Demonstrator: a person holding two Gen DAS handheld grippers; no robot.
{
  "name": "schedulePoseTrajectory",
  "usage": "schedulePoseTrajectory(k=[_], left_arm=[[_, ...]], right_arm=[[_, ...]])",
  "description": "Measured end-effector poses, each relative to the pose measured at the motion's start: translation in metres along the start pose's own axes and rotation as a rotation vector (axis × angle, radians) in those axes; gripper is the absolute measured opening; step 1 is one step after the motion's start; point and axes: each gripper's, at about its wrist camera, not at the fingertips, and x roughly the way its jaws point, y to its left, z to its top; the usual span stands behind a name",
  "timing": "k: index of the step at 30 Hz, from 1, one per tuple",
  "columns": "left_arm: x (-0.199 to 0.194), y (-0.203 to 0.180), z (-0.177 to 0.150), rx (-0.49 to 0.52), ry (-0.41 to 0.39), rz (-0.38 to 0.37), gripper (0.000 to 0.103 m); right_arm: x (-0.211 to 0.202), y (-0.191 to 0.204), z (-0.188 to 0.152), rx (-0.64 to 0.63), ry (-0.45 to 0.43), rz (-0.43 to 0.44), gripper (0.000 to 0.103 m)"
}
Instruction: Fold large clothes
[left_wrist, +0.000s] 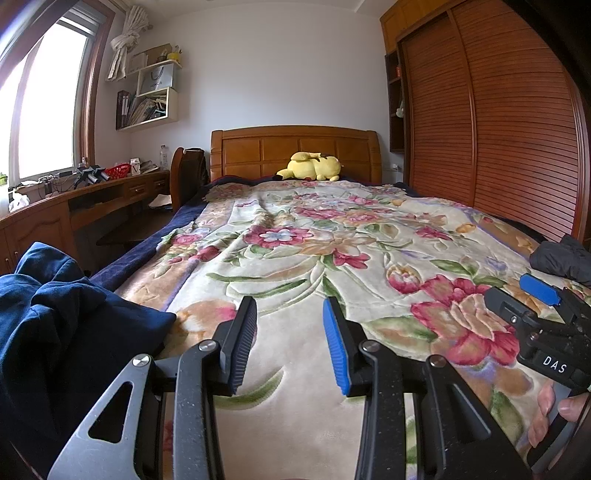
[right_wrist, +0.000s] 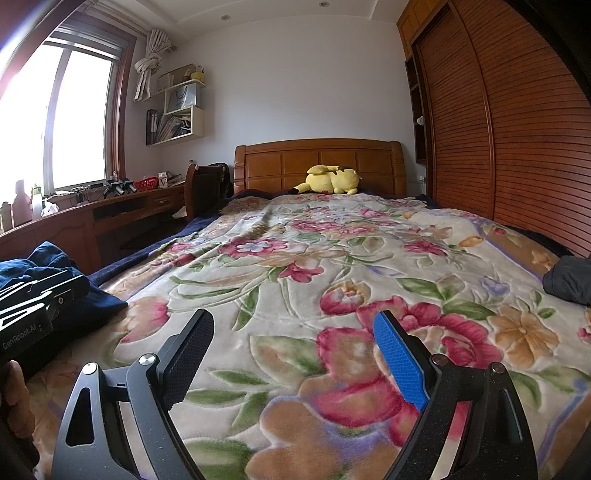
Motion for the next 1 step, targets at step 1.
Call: schedulePoseTrajectory(k=[1], left_arm=[[-0.0005,-0.0006,0.0016,-0.001,0.000,-0.002,0.038]], right_arm=[[-0.0001,-0.0001,-0.0005,0.000,0.001,0.001,0.089]])
